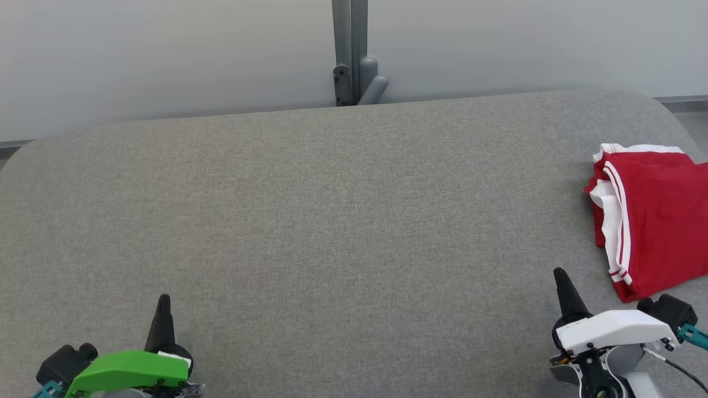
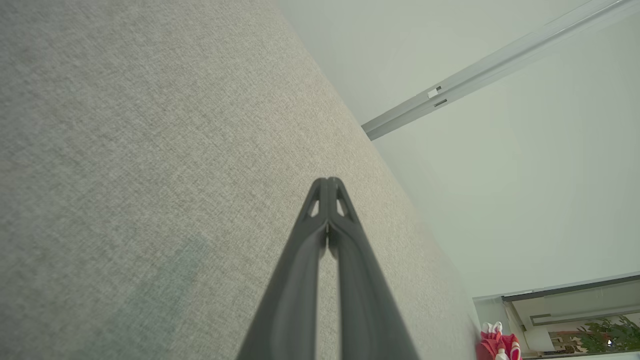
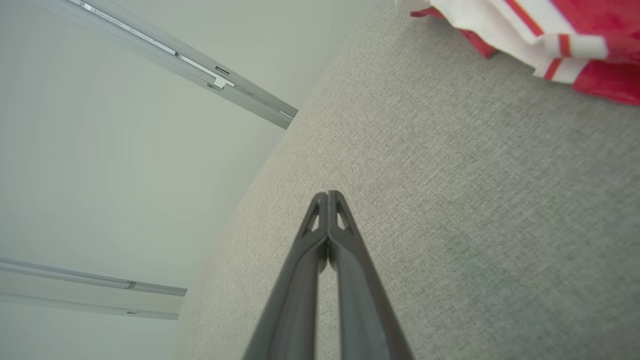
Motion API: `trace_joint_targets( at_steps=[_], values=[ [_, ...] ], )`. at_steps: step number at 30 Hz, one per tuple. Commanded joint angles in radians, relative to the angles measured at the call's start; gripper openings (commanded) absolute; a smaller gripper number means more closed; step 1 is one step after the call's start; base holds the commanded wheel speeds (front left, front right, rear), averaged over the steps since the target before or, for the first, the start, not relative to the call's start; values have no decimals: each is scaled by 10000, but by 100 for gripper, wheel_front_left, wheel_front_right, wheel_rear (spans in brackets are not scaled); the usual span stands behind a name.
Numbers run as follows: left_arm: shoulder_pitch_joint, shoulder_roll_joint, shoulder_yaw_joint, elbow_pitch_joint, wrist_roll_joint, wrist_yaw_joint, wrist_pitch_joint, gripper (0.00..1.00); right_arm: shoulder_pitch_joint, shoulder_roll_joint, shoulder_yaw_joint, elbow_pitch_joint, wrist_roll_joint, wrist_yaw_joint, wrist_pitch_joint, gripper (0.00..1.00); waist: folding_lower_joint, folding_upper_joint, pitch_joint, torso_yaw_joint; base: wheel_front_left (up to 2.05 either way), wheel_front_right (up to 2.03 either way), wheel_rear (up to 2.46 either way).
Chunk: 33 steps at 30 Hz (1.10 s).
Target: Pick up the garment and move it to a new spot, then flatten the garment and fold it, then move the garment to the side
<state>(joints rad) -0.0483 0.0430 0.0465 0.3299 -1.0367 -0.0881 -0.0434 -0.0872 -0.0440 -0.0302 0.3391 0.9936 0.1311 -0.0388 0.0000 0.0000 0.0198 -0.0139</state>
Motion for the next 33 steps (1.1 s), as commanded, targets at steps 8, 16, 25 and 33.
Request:
trace_joint_targets(
  at_steps=[8,16,25,33],
  values=[
    [-318,63,141,-245,-1014,-126,247,0,-197,-52,-183,-279,1068,0,276,0,0,0,-20,16,0,0,0],
    [-374,69,218,-331,-1696,-177,437,0,-211,-58,-290,-385,1798,1,467,0,0,0,-37,30,0,0,0],
    [-425,76,313,-446,-2534,-226,663,0,-218,-64,-416,-507,2687,0,691,0,0,0,-58,48,0,0,0],
    [-492,81,380,-548,-3211,-274,853,0,-232,-70,-514,-606,3412,0,877,0,0,0,-77,64,0,0,0]
  ],
)
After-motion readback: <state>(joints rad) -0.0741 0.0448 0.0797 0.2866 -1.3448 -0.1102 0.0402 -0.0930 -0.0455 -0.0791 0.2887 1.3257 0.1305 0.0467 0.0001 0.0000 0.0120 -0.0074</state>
